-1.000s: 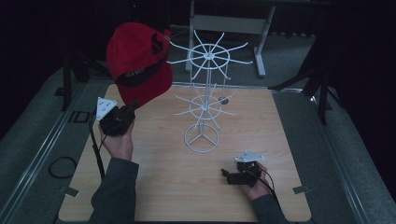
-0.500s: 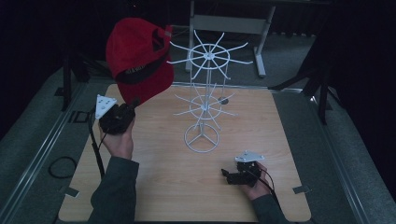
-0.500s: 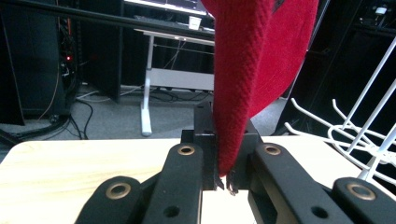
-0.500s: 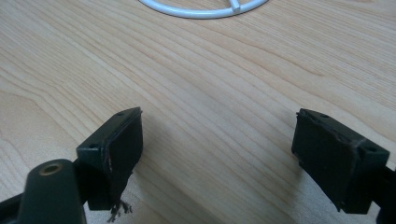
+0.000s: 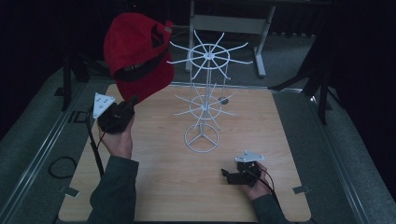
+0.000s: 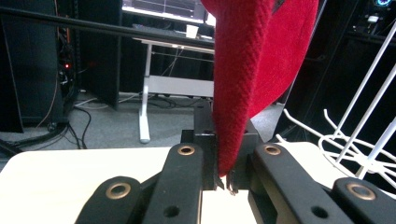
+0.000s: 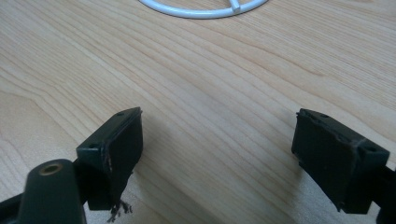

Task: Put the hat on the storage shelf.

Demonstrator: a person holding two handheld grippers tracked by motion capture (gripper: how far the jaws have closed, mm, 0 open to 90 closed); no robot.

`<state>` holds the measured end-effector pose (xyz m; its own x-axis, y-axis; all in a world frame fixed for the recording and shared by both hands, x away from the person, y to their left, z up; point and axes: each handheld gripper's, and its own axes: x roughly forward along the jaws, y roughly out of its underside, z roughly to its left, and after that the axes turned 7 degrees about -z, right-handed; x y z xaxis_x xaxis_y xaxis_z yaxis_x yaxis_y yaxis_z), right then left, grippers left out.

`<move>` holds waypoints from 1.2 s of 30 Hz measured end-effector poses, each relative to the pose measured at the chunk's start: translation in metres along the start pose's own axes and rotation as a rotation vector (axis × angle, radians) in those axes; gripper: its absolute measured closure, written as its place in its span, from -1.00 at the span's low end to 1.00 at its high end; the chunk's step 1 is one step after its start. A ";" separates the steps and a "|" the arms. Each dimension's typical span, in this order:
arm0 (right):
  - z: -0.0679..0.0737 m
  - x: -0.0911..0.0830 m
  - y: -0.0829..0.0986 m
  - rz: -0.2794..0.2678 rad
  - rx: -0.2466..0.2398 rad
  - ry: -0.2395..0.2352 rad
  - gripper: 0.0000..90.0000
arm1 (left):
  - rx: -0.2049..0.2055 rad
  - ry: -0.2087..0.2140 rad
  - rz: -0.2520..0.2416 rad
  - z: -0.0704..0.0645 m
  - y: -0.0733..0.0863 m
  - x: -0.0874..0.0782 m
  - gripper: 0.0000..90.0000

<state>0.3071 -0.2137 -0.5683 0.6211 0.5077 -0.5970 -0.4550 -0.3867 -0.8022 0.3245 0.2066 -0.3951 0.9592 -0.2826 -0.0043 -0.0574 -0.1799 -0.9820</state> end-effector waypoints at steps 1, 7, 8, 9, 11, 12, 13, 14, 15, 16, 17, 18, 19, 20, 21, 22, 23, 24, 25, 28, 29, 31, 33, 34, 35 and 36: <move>0.000 0.000 0.000 0.000 0.000 0.000 -0.64 | -0.001 0.001 -0.002 0.000 -0.001 0.000 0.91; 0.000 0.000 0.000 0.000 0.000 0.000 -0.64 | -0.009 0.011 -0.013 -0.001 -0.003 -0.002 0.91; 0.000 0.000 0.000 0.001 0.000 0.000 -0.64 | -0.009 0.013 -0.017 -0.001 -0.004 -0.002 0.91; 0.000 0.000 0.000 0.001 0.000 0.000 -0.64 | -0.011 0.013 -0.019 -0.002 -0.004 -0.003 0.91; 0.000 0.000 0.000 0.001 0.000 0.000 -0.64 | -0.011 0.016 -0.023 -0.002 -0.005 -0.004 0.91; 0.000 0.000 0.000 0.000 0.000 0.000 -0.64 | -0.010 0.018 -0.023 -0.003 -0.005 -0.004 0.91; 0.000 0.000 0.000 0.001 0.000 0.000 -0.64 | -0.010 0.020 -0.027 -0.003 -0.006 -0.005 0.91; 0.000 0.000 0.000 0.001 0.000 0.000 -0.64 | -0.011 0.022 -0.028 -0.003 -0.006 -0.005 0.91; 0.000 0.000 0.000 0.001 0.000 0.000 -0.64 | -0.011 0.023 -0.030 -0.003 -0.006 -0.006 0.91; 0.000 0.000 0.000 0.001 0.000 0.000 -0.64 | -0.012 0.026 -0.033 -0.004 -0.007 -0.006 0.91; 0.000 0.000 0.000 0.000 0.000 0.000 -0.64 | -0.014 0.028 -0.036 -0.004 -0.007 -0.006 0.91; 0.000 0.000 0.000 0.001 0.000 0.000 -0.64 | -0.013 0.030 -0.036 -0.004 -0.007 -0.007 0.91; 0.000 0.000 0.000 0.001 0.000 0.000 -0.64 | -0.011 0.032 -0.038 -0.004 -0.008 -0.007 0.91; 0.000 0.000 0.000 0.001 0.000 0.000 -0.64 | -0.011 0.032 -0.038 -0.005 -0.008 -0.007 0.91; 0.000 0.000 0.000 0.001 0.000 0.000 -0.64 | -0.011 0.032 -0.041 -0.005 -0.008 -0.007 0.91; 0.000 0.000 0.000 0.001 -0.001 0.000 -0.64 | -0.011 0.034 -0.041 -0.006 -0.008 -0.007 0.91; 0.000 0.000 0.000 0.001 0.000 0.000 -0.64 | -0.011 0.035 -0.042 -0.006 -0.008 -0.007 0.91; 0.000 0.000 0.000 0.000 0.000 0.000 -0.64 | -0.011 0.036 -0.043 -0.006 -0.008 -0.007 0.91; 0.000 0.000 0.000 0.000 0.000 0.000 -0.64 | -0.007 0.038 -0.042 -0.006 -0.008 -0.007 0.91; 0.000 0.000 0.000 0.001 0.000 0.000 -0.64 | -0.003 0.043 -0.043 -0.008 -0.007 -0.008 0.91; 0.000 0.000 0.000 0.001 0.000 0.000 -0.64 | -0.002 0.044 -0.043 -0.008 -0.007 -0.008 0.91; 0.000 0.000 0.000 0.001 0.000 0.000 -0.64 | -0.005 0.045 -0.043 -0.008 -0.006 -0.008 0.91; 0.000 0.000 0.000 0.001 0.000 0.000 -0.64 | -0.006 0.048 -0.041 -0.008 -0.005 -0.008 0.91; 0.000 0.000 0.000 0.000 0.000 0.000 -0.64 | -0.005 0.048 -0.039 -0.008 -0.004 -0.008 0.91; 0.000 0.000 0.000 0.001 0.000 0.000 -0.64 | -0.003 0.048 -0.038 -0.008 -0.004 -0.008 0.91; 0.000 0.000 0.000 0.001 0.000 0.000 -0.64 | -0.003 0.050 -0.037 -0.008 -0.003 -0.008 0.91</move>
<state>0.3071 -0.2138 -0.5682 0.6207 0.5076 -0.5975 -0.4554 -0.3869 -0.8018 0.3153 0.2020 -0.3903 0.9458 -0.3220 0.0417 -0.0229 -0.1940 -0.9807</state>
